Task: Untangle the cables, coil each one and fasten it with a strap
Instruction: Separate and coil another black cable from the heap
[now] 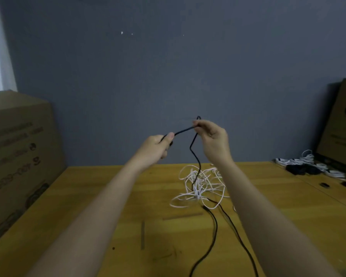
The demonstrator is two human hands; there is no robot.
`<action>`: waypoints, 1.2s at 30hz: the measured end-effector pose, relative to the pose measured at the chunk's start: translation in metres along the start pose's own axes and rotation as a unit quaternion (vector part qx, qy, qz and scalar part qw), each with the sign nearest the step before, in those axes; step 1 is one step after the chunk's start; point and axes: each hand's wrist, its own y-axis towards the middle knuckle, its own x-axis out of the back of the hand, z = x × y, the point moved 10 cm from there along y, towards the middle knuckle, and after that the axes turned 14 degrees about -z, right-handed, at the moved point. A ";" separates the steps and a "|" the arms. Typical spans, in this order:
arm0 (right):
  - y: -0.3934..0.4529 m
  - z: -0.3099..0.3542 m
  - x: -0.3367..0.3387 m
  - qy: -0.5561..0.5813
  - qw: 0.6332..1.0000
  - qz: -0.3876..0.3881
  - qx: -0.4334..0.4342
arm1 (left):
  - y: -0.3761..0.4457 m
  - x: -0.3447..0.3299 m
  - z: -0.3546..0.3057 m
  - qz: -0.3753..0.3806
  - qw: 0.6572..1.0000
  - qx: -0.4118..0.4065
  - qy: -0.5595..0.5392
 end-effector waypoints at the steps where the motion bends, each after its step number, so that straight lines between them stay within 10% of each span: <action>1: -0.005 -0.003 -0.003 -0.031 0.999 -0.002 0.012 | -0.003 -0.007 0.002 0.029 0.998 0.033 -0.051; 9: -0.053 -0.054 -0.032 -0.062 0.988 0.122 -0.075 | -0.042 -0.033 0.004 0.180 0.917 0.141 -0.327; 27: -0.096 -0.135 0.027 -0.382 0.915 0.103 -0.077 | -0.029 0.028 0.079 -0.225 0.877 0.182 -0.384; 31: -0.104 -0.149 0.039 -0.468 0.868 0.136 -0.089 | -0.035 0.028 0.083 -0.217 0.888 0.173 -0.367; 36: -0.097 -0.102 0.017 -0.571 0.804 0.120 0.117 | -0.036 0.012 0.051 -0.116 0.941 0.124 -0.294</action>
